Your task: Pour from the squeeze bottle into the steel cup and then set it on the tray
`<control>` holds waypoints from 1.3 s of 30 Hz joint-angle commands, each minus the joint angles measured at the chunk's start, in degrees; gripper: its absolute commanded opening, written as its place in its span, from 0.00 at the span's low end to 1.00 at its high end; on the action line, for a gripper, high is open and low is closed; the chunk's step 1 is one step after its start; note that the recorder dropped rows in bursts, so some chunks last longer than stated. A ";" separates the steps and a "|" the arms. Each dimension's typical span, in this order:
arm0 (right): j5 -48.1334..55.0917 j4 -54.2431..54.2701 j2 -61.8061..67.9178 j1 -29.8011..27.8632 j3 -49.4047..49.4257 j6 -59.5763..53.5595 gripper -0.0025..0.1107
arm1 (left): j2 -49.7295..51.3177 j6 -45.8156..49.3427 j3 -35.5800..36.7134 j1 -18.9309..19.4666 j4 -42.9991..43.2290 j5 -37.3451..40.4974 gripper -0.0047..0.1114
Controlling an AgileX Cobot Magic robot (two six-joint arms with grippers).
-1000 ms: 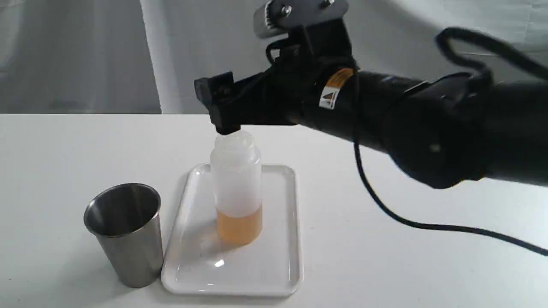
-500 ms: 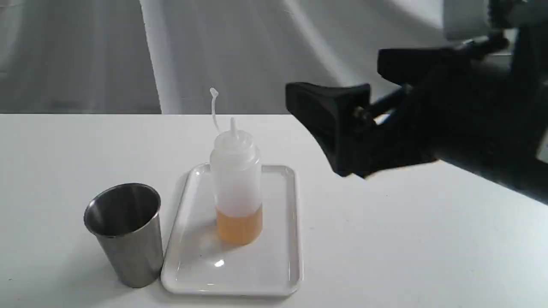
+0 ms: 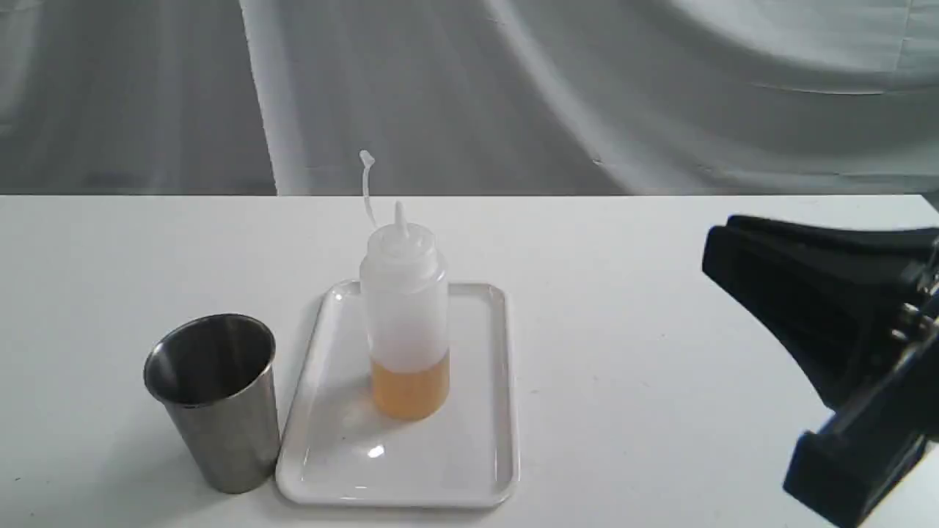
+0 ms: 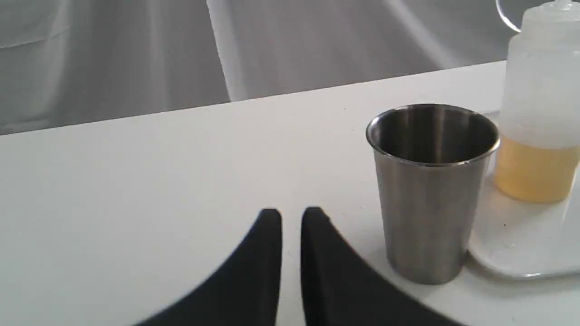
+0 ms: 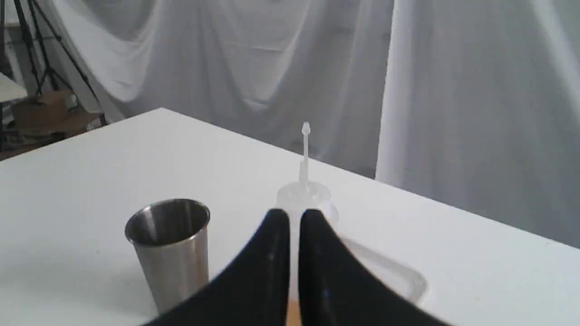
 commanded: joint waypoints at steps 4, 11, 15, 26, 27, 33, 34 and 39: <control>2.84 0.00 -1.39 -0.07 2.16 0.28 0.02 | -0.28 -0.10 0.25 -0.18 0.03 -0.37 0.11; 4.35 7.22 -1.38 -0.07 5.82 0.28 0.02 | -0.28 -0.10 0.25 -0.18 0.03 -0.37 0.11; 4.35 5.56 -1.53 -0.02 9.50 0.28 0.02 | -0.28 -0.10 0.25 -0.18 0.03 -0.37 0.11; 4.55 3.40 -22.66 -4.60 18.60 0.11 0.02 | -0.28 -0.10 0.25 -0.18 0.03 -0.37 0.11; 4.82 3.40 -24.52 -6.67 19.19 0.11 0.02 | -0.28 -0.10 0.25 -0.18 0.03 -0.37 0.11; 10.56 2.54 -30.24 -22.05 20.02 0.11 0.02 | -0.28 -0.10 0.25 -0.18 0.03 -0.37 0.11; 11.27 2.54 -30.89 -23.81 20.02 0.11 0.02 | -0.28 -0.10 0.25 -0.18 0.03 -0.37 0.11; 15.53 1.80 -35.78 -30.44 20.36 0.11 0.02 | -0.28 -0.10 0.25 -0.18 0.03 -0.37 0.11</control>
